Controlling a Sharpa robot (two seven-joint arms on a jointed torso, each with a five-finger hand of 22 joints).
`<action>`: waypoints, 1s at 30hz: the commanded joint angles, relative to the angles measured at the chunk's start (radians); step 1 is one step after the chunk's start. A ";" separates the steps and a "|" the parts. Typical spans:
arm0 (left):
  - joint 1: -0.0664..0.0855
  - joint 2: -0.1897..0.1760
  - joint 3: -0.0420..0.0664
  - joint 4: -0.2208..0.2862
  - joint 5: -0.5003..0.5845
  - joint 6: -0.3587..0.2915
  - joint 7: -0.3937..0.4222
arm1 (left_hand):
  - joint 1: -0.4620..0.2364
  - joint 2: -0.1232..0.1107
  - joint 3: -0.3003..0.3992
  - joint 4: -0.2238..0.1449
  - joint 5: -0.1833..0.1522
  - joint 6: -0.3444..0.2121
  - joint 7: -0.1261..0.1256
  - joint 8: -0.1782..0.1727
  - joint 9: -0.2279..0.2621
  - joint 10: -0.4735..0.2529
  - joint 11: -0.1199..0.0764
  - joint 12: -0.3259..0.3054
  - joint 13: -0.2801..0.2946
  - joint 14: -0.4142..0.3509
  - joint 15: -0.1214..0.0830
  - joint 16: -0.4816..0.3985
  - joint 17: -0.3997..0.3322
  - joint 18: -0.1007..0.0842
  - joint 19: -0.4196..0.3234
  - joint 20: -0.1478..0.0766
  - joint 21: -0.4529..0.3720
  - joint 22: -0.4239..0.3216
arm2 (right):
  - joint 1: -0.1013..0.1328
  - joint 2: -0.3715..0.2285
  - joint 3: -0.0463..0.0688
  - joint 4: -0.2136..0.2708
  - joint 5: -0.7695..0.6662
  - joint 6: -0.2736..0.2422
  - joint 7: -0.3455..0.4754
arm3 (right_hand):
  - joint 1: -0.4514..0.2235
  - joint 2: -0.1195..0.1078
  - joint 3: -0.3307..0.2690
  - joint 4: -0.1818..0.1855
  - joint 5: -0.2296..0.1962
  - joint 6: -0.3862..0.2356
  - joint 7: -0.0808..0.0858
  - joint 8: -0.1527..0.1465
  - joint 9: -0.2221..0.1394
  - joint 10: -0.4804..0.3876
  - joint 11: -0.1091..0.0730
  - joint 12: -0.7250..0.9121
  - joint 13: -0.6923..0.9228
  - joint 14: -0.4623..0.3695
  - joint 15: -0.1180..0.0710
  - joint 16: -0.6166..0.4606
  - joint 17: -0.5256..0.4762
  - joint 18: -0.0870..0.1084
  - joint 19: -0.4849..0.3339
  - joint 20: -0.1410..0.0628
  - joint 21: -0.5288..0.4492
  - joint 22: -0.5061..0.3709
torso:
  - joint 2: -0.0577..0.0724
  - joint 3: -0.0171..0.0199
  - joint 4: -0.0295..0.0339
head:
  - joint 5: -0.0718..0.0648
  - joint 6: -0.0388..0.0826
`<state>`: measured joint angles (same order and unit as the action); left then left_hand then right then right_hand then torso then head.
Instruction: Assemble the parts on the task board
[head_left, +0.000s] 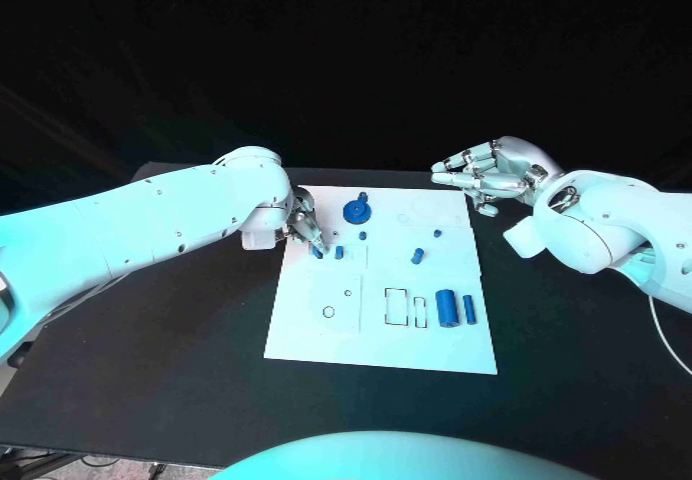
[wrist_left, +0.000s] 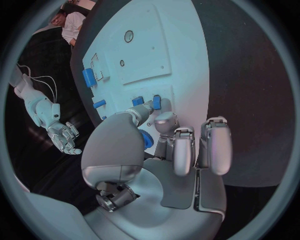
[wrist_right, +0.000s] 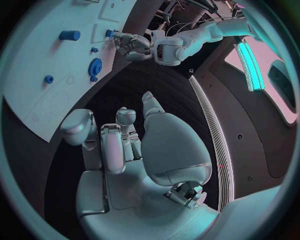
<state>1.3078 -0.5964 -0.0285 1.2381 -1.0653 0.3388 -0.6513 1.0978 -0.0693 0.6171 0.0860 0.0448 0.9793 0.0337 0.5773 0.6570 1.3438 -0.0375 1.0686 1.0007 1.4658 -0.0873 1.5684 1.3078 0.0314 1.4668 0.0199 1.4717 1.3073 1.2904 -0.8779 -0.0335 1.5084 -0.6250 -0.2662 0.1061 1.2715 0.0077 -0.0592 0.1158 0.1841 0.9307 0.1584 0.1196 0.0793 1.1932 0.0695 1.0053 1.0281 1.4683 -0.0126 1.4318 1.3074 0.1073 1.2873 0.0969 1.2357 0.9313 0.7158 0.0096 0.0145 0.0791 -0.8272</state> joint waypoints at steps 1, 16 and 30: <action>-0.016 0.001 -0.010 0.003 -0.019 -0.005 -0.018 | -0.010 0.001 0.062 -0.068 0.002 0.000 -0.008 0.005 0.046 -0.002 -0.005 -0.006 -0.001 0.105 -0.009 0.002 0.263 -0.003 0.056 -0.007 0.003 0.174 | -0.001 0.000 0.000 0.002 -0.003 0.016 0.009 | 0.002 0.008 -0.003 -0.001 0.007 -0.007 -0.002 0.007 -0.001 -0.006 0.000 0.001 -0.001 0.050 0.005 -0.005 0.062 0.013 -0.006 -0.001 -0.006 -0.001 | 0.000 0.0002 -0.0009 | 0.001 0.000; -0.018 0.001 -0.011 0.004 -0.019 -0.008 -0.022 | -0.032 -0.025 0.028 -0.067 0.003 0.006 -0.018 0.024 0.063 0.005 -0.013 0.001 0.002 0.105 -0.015 0.002 0.263 -0.005 0.059 -0.013 0.008 0.180 | -0.001 -0.003 0.000 0.003 -0.003 0.015 0.008 | 0.003 0.009 -0.006 0.000 0.007 -0.007 -0.002 0.007 -0.001 -0.007 0.000 0.001 -0.002 0.050 0.005 -0.005 0.061 0.013 -0.006 -0.001 -0.006 -0.001 | 0.001 -0.0007 -0.0002 | 0.001 0.000; -0.018 0.002 -0.012 0.002 -0.019 -0.012 -0.027 | -0.086 -0.054 -0.043 -0.040 0.005 0.014 -0.021 0.034 0.073 0.004 -0.015 -0.002 -0.007 0.105 -0.018 0.002 0.263 -0.005 0.060 -0.015 0.010 0.182 | -0.001 -0.005 0.000 0.003 -0.003 0.014 0.009 | 0.004 0.009 -0.007 0.000 0.007 -0.008 -0.002 0.007 -0.001 -0.009 0.000 -0.002 -0.005 0.049 0.005 -0.007 0.058 0.013 -0.008 -0.001 -0.008 -0.004 | 0.001 -0.0003 -0.0004 | 0.001 -0.001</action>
<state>1.3033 -0.5975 -0.0321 1.2407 -1.0813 0.3127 -0.6616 1.0219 -0.1240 0.5777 0.0455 0.0498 0.9983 0.0066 0.6102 0.7315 1.3507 -0.0521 1.0686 0.9941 1.4693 -0.0982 1.5684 1.3075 0.0313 1.4668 0.0126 1.4756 1.3073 1.2903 -0.8829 -0.0336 1.5101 -0.6250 -0.2657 0.1062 1.2716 0.0077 -0.0592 0.1158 0.1880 0.9308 0.1583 0.1235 0.0792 1.1932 0.0696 1.0053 1.0243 1.4683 -0.0126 1.4280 1.3080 0.1073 1.2873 0.0969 1.2316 0.9283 0.7165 0.0093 0.0140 0.0804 -0.8285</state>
